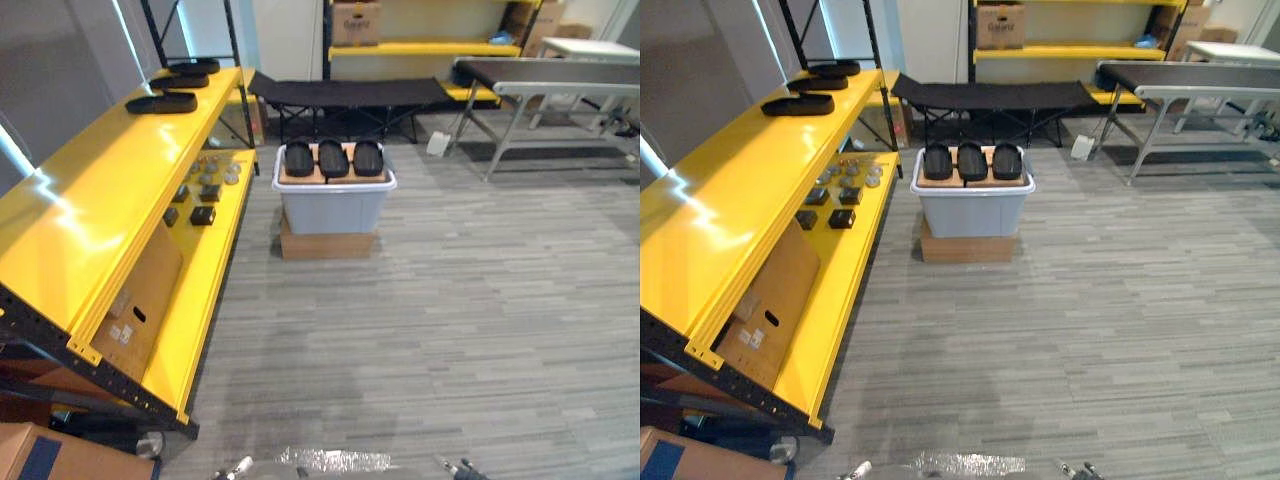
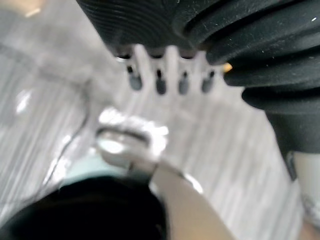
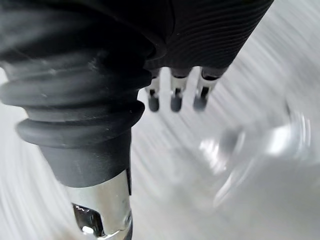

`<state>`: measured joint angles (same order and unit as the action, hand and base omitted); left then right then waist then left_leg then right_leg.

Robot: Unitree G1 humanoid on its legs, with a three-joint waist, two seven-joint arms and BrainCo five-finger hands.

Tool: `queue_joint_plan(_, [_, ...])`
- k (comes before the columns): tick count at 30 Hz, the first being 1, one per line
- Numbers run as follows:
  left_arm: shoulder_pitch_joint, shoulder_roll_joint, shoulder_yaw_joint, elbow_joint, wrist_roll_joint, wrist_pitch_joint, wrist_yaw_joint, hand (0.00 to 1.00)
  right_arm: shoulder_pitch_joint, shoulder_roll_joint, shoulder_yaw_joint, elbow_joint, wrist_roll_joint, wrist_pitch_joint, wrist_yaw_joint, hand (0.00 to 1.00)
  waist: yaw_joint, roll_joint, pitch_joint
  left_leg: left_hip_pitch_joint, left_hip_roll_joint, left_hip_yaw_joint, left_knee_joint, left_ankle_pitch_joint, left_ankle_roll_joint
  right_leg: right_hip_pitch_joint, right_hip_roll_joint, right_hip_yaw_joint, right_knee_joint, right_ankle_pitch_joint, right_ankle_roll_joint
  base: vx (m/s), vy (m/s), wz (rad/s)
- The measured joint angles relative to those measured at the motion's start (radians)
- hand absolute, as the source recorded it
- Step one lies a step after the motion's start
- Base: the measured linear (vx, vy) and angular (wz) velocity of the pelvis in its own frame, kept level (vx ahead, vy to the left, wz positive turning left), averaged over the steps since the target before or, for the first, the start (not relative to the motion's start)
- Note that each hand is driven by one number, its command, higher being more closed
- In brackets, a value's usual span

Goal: Walk over and take plastic housings, then place them on the shelf

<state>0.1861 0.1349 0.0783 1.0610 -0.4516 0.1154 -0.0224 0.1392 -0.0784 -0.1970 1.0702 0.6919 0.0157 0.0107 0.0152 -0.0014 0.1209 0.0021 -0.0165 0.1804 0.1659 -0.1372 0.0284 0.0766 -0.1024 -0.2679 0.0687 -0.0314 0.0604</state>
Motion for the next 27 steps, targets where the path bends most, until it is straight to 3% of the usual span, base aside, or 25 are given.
queue_joint_plan(3, [-0.017,-0.009,0.029,0.017,-0.021,-0.002,-0.002,0.00,-0.007,0.024,-0.041,0.017,0.003,-0.023,0.011,0.00,0.000,-0.003,0.022,0.039,-0.007,0.037,-0.089,0.046,-0.001,0.019,-0.007,-0.007,-0.047,0.021,0.010,0.05,0.034,0.03])
queue_joint_plan(9, [-0.014,-0.017,0.039,0.022,-0.034,-0.001,-0.005,0.00,-0.019,0.046,-0.067,0.021,0.000,-0.158,0.020,0.00,0.000,-0.008,0.035,0.160,-0.031,0.054,-0.239,0.101,0.001,0.084,-0.008,-0.009,-0.088,0.034,0.023,0.14,0.055,-0.03])
queue_joint_plan(13, [-0.020,-0.012,0.059,0.022,-0.054,0.010,-0.029,0.00,-0.049,0.060,-0.067,0.010,0.002,-0.161,0.088,0.00,0.001,-0.016,0.044,0.178,-0.037,0.073,-0.246,0.103,0.002,0.099,-0.011,-0.008,-0.104,0.040,0.031,0.11,0.032,-0.05])
queue_joint_plan(21, [-0.025,-0.011,0.059,0.023,-0.060,0.004,-0.028,0.00,-0.067,0.067,-0.069,0.006,0.054,-0.098,0.197,0.00,0.002,-0.018,0.062,0.209,-0.042,0.074,-0.247,0.096,-0.009,0.129,-0.018,-0.010,-0.106,0.034,0.042,-0.02,0.000,-0.01])
queue_joint_plan(24, [-0.025,-0.015,0.059,0.023,-0.061,-0.001,-0.028,0.00,-0.063,0.061,-0.067,0.006,0.052,-0.101,0.207,0.00,0.001,-0.012,0.066,0.208,-0.042,0.075,-0.253,0.098,-0.006,0.121,-0.018,-0.010,-0.099,0.031,0.041,-0.13,-0.007,-0.03])
queue_joint_plan(27, [-0.024,-0.017,0.058,0.024,-0.062,-0.004,-0.028,0.00,-0.054,0.063,-0.064,0.008,0.018,-0.140,0.200,0.00,0.001,-0.012,0.067,0.207,-0.042,0.075,-0.255,0.100,-0.003,0.119,-0.019,-0.013,-0.097,0.026,0.041,-0.13,0.011,0.00])
